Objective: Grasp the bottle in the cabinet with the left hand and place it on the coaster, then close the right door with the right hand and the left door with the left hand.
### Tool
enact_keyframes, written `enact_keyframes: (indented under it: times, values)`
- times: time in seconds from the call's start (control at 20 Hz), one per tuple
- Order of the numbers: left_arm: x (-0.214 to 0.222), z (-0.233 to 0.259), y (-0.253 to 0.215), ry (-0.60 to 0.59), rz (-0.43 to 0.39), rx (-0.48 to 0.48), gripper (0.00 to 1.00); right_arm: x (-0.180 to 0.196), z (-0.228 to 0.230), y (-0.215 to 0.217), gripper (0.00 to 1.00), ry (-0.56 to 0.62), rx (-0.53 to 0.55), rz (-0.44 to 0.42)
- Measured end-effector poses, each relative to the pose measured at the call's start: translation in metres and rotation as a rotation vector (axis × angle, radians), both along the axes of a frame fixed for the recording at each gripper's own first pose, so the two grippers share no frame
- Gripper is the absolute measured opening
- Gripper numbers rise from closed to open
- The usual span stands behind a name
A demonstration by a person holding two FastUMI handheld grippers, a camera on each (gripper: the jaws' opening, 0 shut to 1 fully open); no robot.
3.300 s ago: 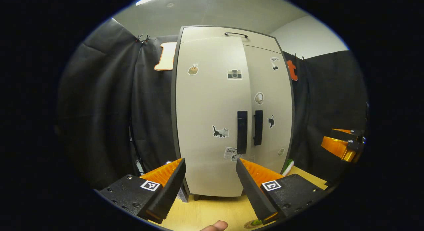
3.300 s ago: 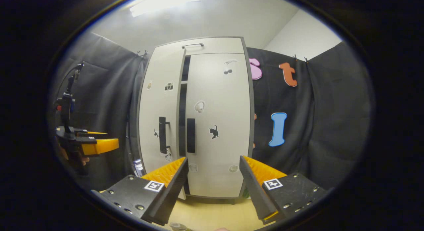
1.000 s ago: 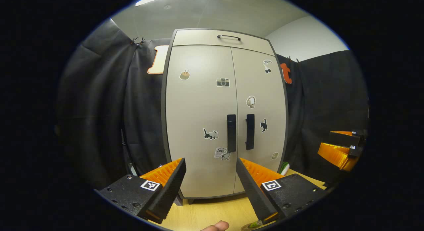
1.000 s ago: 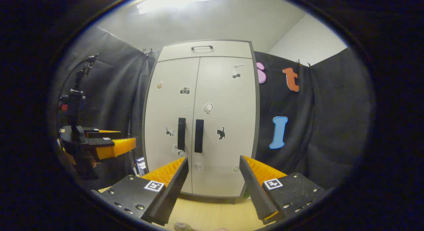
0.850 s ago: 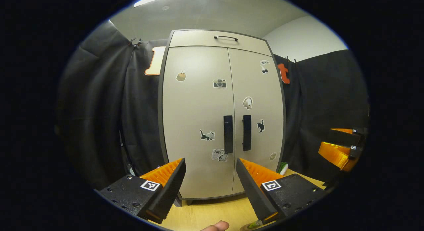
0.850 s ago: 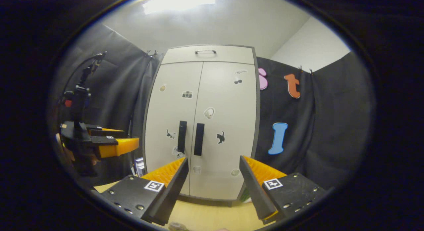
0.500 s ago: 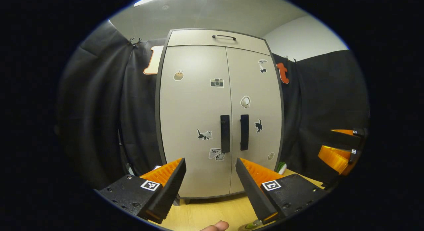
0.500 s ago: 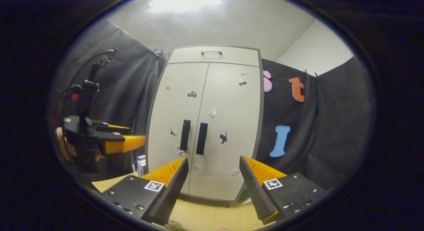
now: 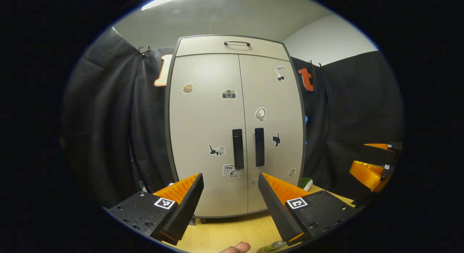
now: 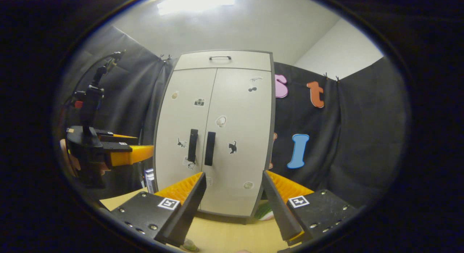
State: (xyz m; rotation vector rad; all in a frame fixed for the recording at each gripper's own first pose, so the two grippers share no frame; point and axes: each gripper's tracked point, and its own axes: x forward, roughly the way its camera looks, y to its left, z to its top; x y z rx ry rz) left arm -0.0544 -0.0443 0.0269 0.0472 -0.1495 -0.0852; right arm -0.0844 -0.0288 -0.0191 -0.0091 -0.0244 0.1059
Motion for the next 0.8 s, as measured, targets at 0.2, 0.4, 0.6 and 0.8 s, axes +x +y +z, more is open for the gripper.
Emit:
enact_keyframes:
  times: [0.2, 0.4, 0.6, 0.8]
  values:
    - [-0.006, 0.002, -0.019, 0.005, 0.016, -0.017, 0.96, -0.010, -0.002, -0.019, 0.93, -0.007, 0.024, 0.016]
    - [-0.016, 0.008, -0.034, -0.008, 0.056, -0.019, 0.96, -0.018, -0.007, -0.046, 0.94, 0.003, 0.039, 0.018]
    - [-0.029, 0.009, -0.046, -0.029, 0.097, -0.037, 0.96, -0.022, -0.008, -0.065, 0.93, -0.003, 0.056, 0.024]
    - [-0.035, 0.005, -0.048, -0.018, 0.099, -0.038, 0.96, -0.021, -0.011, -0.067, 0.94, -0.003, 0.069, 0.027]
